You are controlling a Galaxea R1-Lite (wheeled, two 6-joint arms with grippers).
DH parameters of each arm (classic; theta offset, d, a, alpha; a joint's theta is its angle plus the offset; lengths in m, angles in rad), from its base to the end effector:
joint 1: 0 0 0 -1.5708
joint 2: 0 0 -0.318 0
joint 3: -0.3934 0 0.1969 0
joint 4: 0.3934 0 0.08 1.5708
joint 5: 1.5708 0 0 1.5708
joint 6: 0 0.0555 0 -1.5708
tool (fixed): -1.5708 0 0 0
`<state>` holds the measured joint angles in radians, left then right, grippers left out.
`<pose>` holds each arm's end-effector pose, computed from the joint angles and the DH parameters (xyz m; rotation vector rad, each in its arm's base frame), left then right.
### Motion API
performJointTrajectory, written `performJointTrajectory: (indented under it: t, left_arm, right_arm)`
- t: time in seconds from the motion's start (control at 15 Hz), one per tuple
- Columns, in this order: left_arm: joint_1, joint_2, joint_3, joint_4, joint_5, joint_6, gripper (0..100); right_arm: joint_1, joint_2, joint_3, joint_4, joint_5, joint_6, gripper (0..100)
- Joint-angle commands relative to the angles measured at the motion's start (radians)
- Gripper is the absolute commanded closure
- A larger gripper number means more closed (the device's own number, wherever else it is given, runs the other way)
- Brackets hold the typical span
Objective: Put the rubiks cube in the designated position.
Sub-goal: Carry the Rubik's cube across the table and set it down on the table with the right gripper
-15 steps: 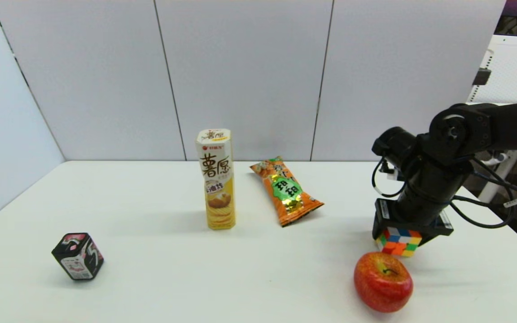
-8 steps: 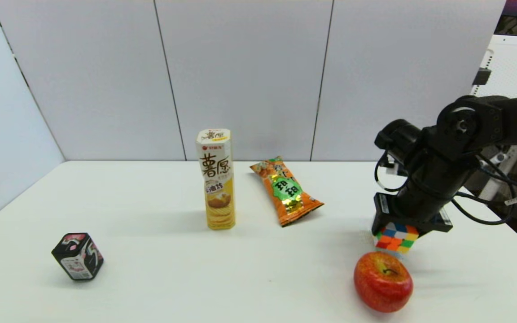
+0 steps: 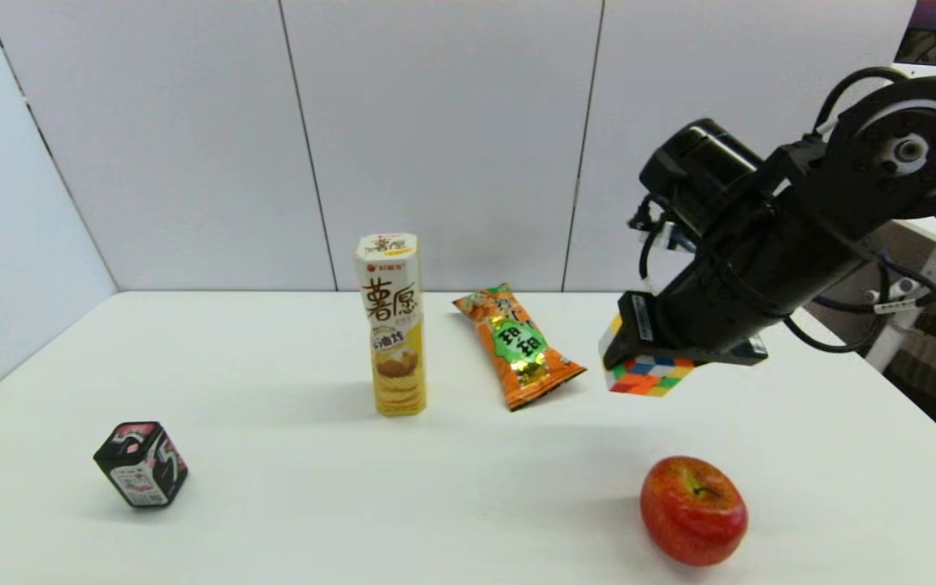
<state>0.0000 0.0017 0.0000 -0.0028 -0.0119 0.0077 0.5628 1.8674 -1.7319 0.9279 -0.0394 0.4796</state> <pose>-0.0005 -0.0007 0.0759 0.0077 -0.0011 -0.0119 0.2965 0.1844 0.2359 0.1091 1.1045 0.2145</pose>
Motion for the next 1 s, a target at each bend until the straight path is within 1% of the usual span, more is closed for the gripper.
performJointTrajectory:
  t: [0.07, 0.2, 0.4, 0.6, 0.67, 0.8, 0.87, 1.0]
  left_arm:
    - [0.000, 0.001, 0.000, 0.000, 0.000, 0.000, 0]
    - [0.000, 0.000, 0.000, 0.000, 0.000, 0.000, 0]
    - [0.000, 0.001, 0.000, 0.000, 0.000, 0.000, 0]
    - [0.000, 0.000, 0.000, 0.000, 0.000, 0.000, 0]
    - [0.000, 0.000, 0.000, 0.000, 0.000, 0.000, 0]
    - [0.000, 0.000, 0.000, 0.000, 0.000, 0.000, 0]
    - [0.000, 0.000, 0.000, 0.000, 0.000, 0.000, 0]
    - [0.000, 0.001, 0.000, 0.000, 0.000, 0.000, 0]
  right_arm:
    - [0.215, 0.018, -0.083, 0.005, -0.002, -0.003, 100]
    - [0.292, 0.061, -0.118, 0.005, -0.002, -0.004, 100]
    - [0.373, 0.157, -0.179, 0.003, -0.004, -0.006, 100]
    - [0.414, 0.243, -0.213, -0.012, -0.004, -0.007, 100]
    - [0.422, 0.269, -0.215, -0.037, -0.016, -0.007, 100]
    - [0.433, 0.334, -0.215, -0.121, -0.056, -0.007, 100]
    - [0.434, 0.357, -0.215, -0.152, -0.057, -0.013, 100]
    - [0.433, 0.380, -0.215, -0.185, -0.057, -0.039, 100]
